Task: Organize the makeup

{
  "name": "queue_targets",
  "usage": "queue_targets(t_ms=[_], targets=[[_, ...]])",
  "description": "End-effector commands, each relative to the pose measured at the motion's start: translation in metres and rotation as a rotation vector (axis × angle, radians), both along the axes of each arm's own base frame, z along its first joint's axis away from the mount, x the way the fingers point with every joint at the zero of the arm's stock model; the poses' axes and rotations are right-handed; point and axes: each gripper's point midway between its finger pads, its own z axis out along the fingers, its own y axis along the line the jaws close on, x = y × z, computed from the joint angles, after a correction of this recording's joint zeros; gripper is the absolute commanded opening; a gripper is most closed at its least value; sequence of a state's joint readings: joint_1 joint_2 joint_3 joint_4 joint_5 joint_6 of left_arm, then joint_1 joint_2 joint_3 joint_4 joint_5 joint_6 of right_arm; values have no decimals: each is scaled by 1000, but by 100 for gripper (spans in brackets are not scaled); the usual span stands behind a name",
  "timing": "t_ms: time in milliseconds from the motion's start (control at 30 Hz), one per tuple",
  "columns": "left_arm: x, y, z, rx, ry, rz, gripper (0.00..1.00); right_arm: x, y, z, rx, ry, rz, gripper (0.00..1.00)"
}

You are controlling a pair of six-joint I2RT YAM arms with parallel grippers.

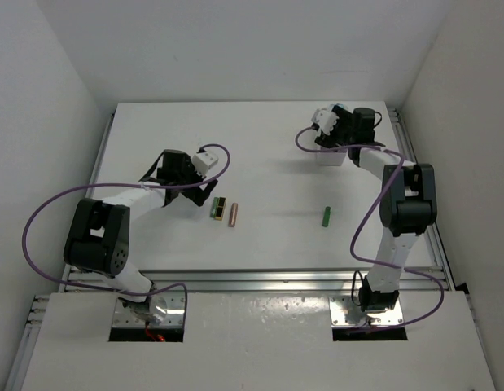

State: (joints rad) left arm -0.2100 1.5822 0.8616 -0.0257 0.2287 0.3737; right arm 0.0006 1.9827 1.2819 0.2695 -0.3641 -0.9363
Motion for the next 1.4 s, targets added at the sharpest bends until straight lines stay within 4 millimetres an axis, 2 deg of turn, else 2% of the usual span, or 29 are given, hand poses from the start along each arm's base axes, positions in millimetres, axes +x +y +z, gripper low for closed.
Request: queue_targets(t_ms=[0, 67, 100, 133, 167, 200, 233, 267, 300, 367, 400, 433, 500, 533, 567, 600, 633, 667, 700, 733, 767, 800, 833, 867, 967, 1100, 1200, 1367], targets=[[4, -4, 12, -12, -30, -20, 100, -6, 3, 29, 132, -13, -116, 83], [6, -5, 17, -15, -48, -20, 100, -13, 1, 35, 137, -13, -171, 91], [2, -5, 13, -19, -37, -26, 100, -18, -1, 41, 128, -20, -223, 94], [2, -5, 16, -21, -45, -26, 100, -25, 3, 50, 191, -11, -279, 97], [0, -7, 13, -26, -41, -33, 100, -35, 5, 42, 194, 51, -324, 98], [0, -7, 13, -26, -41, -33, 100, -44, 1, 57, 226, 45, -427, 100], [0, -7, 13, -26, -41, -33, 100, -51, 4, 58, 297, 78, -485, 100], [-1, -8, 15, -35, -50, -41, 100, -73, 3, 36, 335, 206, -567, 100], [-1, -8, 15, -35, -50, -42, 100, -82, -1, 47, 354, 197, -629, 100], [-5, -9, 11, -40, -38, -49, 100, -119, -6, 16, 410, 347, -787, 100], [-5, -9, 11, -40, -38, -49, 100, -130, -11, 21, 417, 343, -840, 100], [-8, -9, 7, -38, -28, -49, 100, -156, -18, -1, 455, 423, -979, 100], [-10, -10, 8, -46, -35, -56, 100, -199, -36, -21, 356, 516, -1117, 98], [-12, -10, 5, -46, -33, -56, 100, -216, -46, -30, 336, 527, -1208, 98], [-10, -11, 11, -49, -54, -69, 100, -232, -52, -39, 302, 559, -1255, 96], [-14, -10, 5, -47, -41, -69, 100, -258, -60, -49, 232, 622, -1307, 95], [-20, -11, 2, -51, -32, -76, 100, -265, -68, -49, 275, 623, -1365, 95], [-17, -11, 8, -55, -52, -76, 100, -283, -70, -63, 254, 667, -1383, 95], [-21, -10, 2, -52, -38, -76, 100, -287, -71, -67, 280, 677, -1397, 95], [-25, -11, -1, -57, -28, -83, 100, -290, -82, -66, 313, 662, -1434, 95], [-24, -11, 3, -59, -40, -83, 100, -305, -86, -82, 312, 686, -1461, 95], [-24, -11, 3, -59, -40, -83, 100, -309, -85, -88, 340, 709, -1462, 95], [-25, -11, 5, -61, -51, -83, 100, -304, -95, -90, 402, 685, -1485, 95], [-28, -11, 1, -59, -42, -83, 100, -311, -97, -97, 420, 721, -1489, 95], [-30, -10, 2, -59, -43, -83, 100, -310, -105, -112, 443, 748, -1462, 93], [-29, -9, 5, -55, -53, -76, 100, -304, -111, -125, 468, 765, -1427, 76], [-28, -7, 8, -50, -65, -68, 100, -305, -120, -133, 473, 779, -1443, 69], [-26, -6, 10, -46, -76, -62, 100, -302, -125, -138, 612, 819, -1475, 48]])
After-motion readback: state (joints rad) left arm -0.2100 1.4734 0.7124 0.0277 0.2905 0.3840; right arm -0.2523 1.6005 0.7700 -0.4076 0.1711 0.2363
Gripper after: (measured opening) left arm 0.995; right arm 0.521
